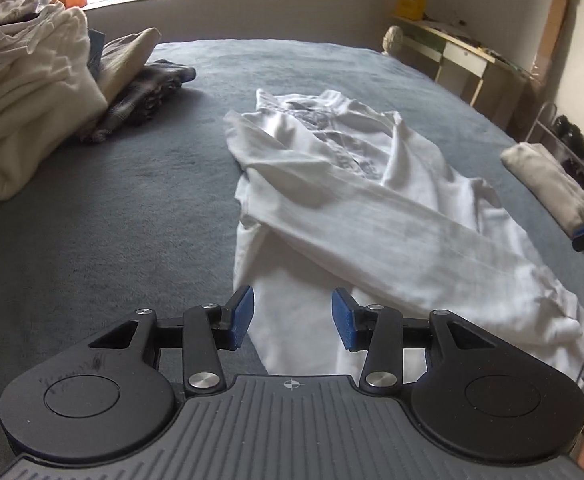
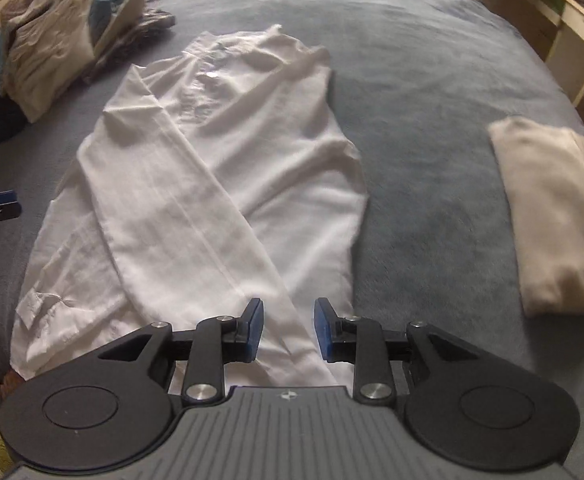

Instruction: Fold clothes

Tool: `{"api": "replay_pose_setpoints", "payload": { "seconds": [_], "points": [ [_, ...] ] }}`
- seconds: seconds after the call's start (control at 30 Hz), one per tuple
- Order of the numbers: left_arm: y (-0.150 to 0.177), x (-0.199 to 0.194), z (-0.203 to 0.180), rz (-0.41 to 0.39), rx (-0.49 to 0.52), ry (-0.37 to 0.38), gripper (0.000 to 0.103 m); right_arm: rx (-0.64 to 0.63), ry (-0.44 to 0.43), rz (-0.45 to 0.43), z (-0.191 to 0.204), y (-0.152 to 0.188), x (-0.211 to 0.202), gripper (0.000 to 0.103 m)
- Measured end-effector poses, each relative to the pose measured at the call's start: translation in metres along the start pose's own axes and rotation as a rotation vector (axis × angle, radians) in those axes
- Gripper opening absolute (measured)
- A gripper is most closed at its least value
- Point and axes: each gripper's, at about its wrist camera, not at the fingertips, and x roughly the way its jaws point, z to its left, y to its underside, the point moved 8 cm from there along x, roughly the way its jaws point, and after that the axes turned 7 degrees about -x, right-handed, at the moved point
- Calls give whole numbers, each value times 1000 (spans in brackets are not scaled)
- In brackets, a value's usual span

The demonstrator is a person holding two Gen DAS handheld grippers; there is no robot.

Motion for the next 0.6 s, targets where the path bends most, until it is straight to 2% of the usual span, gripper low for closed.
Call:
{"api": "replay_pose_setpoints", "payload": {
  "seconds": [0.13,0.23,0.3,0.47,0.6],
  "points": [
    [2,40,8,37,32,-80,45,-111,-94,-70,50,-70,9,30],
    [3,62,11,28,92,-147,45,-192,-173,-109,96,-119,25,31],
    [2,71,12,13,128,-177,45,-241,-196,-124,121,-148,40,37],
    [-2,83,14,-31,159,-179,45,-298,-178,-127,170,-219,98,39],
    [-7,90,17,-70,151,-164,45,-269,-124,-109,182,-265,154,39]
  ]
}}
